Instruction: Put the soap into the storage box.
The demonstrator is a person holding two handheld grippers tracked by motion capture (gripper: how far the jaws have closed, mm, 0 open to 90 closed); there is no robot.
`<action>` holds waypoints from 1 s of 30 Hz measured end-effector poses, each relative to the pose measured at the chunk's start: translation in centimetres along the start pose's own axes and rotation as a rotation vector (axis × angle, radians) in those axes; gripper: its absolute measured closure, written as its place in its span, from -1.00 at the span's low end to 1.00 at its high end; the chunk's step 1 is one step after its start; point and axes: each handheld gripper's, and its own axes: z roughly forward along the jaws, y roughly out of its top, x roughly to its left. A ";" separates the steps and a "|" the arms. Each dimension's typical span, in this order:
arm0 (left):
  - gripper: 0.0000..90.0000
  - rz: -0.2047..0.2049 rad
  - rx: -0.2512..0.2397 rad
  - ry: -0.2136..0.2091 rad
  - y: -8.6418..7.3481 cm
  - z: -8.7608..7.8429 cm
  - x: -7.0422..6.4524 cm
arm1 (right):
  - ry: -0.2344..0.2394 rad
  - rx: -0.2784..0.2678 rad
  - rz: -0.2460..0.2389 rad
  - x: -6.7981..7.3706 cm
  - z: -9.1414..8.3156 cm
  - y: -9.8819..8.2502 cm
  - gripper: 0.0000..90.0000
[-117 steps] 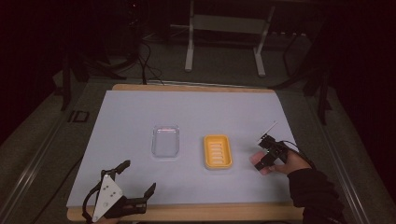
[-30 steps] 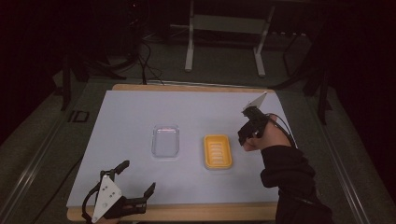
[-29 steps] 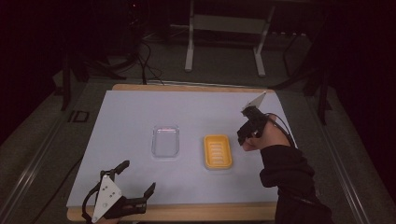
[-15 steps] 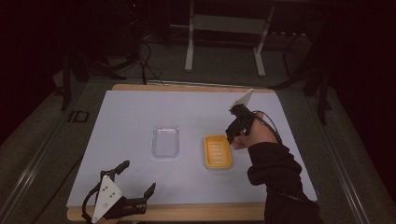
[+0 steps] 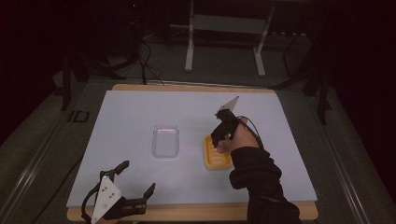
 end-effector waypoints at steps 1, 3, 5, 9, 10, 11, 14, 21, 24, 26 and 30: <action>-0.96 0.000 0.000 0.001 0.0 0.0 0.0 | -0.003 0.000 0.006 0.1 0.2 0.0 -0.17; -0.96 0.000 0.000 0.001 0.0 -0.1 0.0 | -0.016 0.002 0.014 0.5 0.8 0.0 -0.17; -0.96 -0.001 -0.001 0.001 0.0 -0.1 0.0 | -0.017 0.009 0.019 0.7 1.5 0.0 -0.17; -0.96 0.002 -0.005 -0.003 0.0 -0.2 -0.1 | -0.018 0.017 0.031 1.1 2.3 0.0 -0.17; -0.96 0.002 -0.005 -0.004 0.1 -0.2 -0.1 | -0.025 0.014 0.032 1.1 2.5 0.0 -0.17; -0.96 0.002 -0.007 -0.005 0.1 -0.2 -0.2 | -0.033 0.023 0.035 1.2 2.7 0.0 -0.17; -0.96 0.003 -0.007 -0.005 0.1 -0.3 -0.1 | -0.024 0.029 0.045 1.1 3.1 0.0 -0.17; -0.96 0.006 -0.007 -0.007 0.1 -0.2 -0.2 | -0.021 0.039 0.060 1.1 4.2 0.1 -0.17; -0.96 0.006 -0.007 -0.006 0.1 -0.3 -0.2 | -0.025 0.043 0.064 1.2 4.7 0.2 -0.17; -0.96 0.008 -0.007 -0.006 0.1 -0.3 -0.2 | -0.029 0.042 0.063 1.1 4.8 0.2 -0.17; -0.96 0.008 -0.007 -0.007 0.1 -0.3 -0.2 | -0.035 0.047 0.066 1.2 5.1 0.3 -0.17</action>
